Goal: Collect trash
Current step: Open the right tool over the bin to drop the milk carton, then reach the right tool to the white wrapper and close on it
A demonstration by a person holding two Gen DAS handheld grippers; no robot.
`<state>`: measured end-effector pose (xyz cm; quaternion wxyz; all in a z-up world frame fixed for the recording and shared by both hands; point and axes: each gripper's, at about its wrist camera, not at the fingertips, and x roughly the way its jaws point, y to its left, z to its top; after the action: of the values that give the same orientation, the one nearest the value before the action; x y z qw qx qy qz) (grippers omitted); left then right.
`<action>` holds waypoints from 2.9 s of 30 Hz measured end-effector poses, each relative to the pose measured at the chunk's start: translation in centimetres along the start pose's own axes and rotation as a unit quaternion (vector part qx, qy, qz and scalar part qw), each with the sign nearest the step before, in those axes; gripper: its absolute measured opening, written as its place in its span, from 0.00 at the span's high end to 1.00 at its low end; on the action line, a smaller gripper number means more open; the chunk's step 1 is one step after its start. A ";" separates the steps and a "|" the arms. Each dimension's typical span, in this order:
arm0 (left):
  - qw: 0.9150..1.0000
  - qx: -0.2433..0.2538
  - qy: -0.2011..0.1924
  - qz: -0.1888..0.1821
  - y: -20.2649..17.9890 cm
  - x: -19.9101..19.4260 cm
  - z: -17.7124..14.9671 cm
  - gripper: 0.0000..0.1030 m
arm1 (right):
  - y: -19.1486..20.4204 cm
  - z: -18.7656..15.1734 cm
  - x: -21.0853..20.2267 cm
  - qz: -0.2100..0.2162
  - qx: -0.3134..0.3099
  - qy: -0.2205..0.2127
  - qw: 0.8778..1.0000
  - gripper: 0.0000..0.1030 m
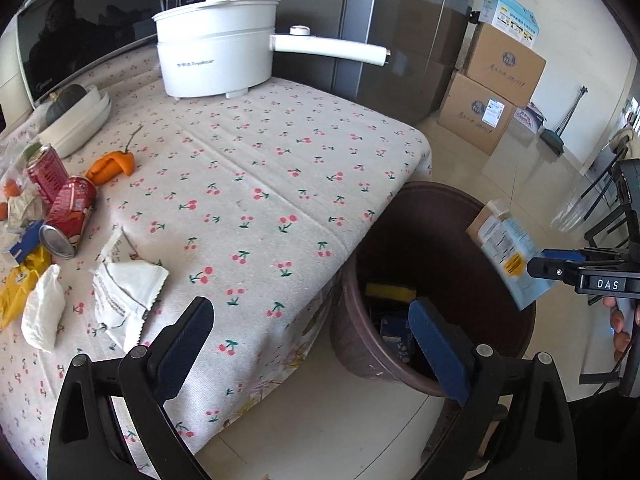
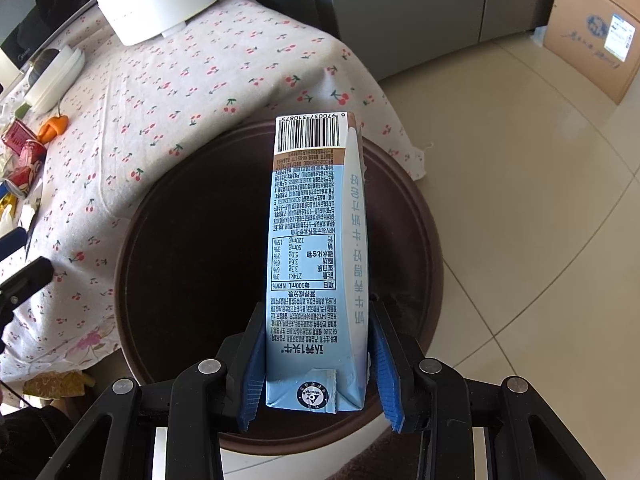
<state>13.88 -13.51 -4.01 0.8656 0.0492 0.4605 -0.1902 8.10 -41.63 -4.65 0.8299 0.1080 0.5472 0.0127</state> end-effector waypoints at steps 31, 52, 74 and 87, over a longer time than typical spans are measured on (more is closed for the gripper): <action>0.981 -0.167 0.008 0.094 17.4 -7.8 -4.6 0.04 | 14.3 3.5 1.2 0.011 -0.076 -0.010 0.997 0.17; 0.960 -0.249 0.031 0.123 26.2 -10.0 -8.9 0.03 | 31.0 4.8 7.4 0.045 -0.166 0.021 0.985 0.16; 0.959 -0.246 0.050 0.128 27.7 -9.6 -9.7 0.03 | 38.8 3.2 13.3 -0.033 -0.342 0.000 0.939 0.22; 0.967 -0.223 0.045 0.115 26.8 -7.5 -8.3 0.04 | 36.6 4.5 9.9 -0.003 -0.310 -0.007 0.951 0.27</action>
<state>13.63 15.52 -5.03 0.8493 -0.0842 0.5208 0.0211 19.74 -5.24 -4.88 0.8261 -0.1563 0.5111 0.1786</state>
